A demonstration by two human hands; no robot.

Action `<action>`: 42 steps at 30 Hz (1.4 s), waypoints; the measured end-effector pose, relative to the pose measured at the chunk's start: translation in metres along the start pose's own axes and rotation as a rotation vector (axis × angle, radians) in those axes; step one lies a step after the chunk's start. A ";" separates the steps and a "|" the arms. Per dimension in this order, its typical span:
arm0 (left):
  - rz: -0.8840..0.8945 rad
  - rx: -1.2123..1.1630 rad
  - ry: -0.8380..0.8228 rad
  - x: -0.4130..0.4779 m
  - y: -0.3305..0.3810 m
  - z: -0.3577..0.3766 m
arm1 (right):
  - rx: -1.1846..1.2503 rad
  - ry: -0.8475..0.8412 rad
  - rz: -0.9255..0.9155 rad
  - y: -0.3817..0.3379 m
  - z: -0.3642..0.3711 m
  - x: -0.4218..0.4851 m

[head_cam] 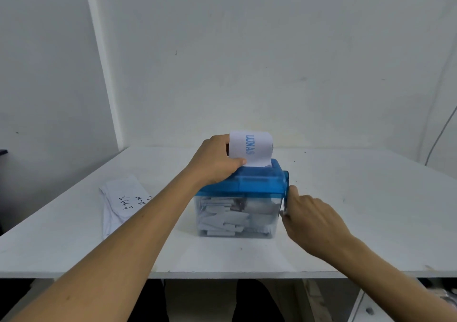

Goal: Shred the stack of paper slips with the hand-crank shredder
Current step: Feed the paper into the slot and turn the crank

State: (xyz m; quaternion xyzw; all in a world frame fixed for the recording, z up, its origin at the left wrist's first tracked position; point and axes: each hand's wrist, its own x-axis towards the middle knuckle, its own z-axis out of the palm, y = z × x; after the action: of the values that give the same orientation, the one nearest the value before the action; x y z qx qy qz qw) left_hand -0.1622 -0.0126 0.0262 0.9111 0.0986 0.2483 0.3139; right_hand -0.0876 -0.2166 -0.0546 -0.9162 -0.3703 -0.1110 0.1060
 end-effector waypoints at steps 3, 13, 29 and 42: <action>-0.004 -0.021 -0.006 0.000 0.002 -0.001 | -0.064 -0.049 -0.007 0.000 -0.010 0.005; -0.041 -0.004 -0.026 0.004 0.000 -0.002 | -0.095 -0.339 -0.030 -0.001 -0.060 0.018; -0.157 0.436 -0.107 -0.008 0.000 0.004 | 0.053 -0.791 0.056 -0.006 -0.110 0.046; -0.116 0.413 -0.092 0.002 -0.008 0.008 | 0.114 -1.153 0.132 -0.005 -0.145 0.097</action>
State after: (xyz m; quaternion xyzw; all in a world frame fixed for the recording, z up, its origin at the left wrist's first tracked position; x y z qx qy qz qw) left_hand -0.1566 -0.0095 0.0165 0.9592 0.1852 0.1625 0.1386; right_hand -0.0408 -0.1898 0.1115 -0.8424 -0.3157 0.4328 -0.0570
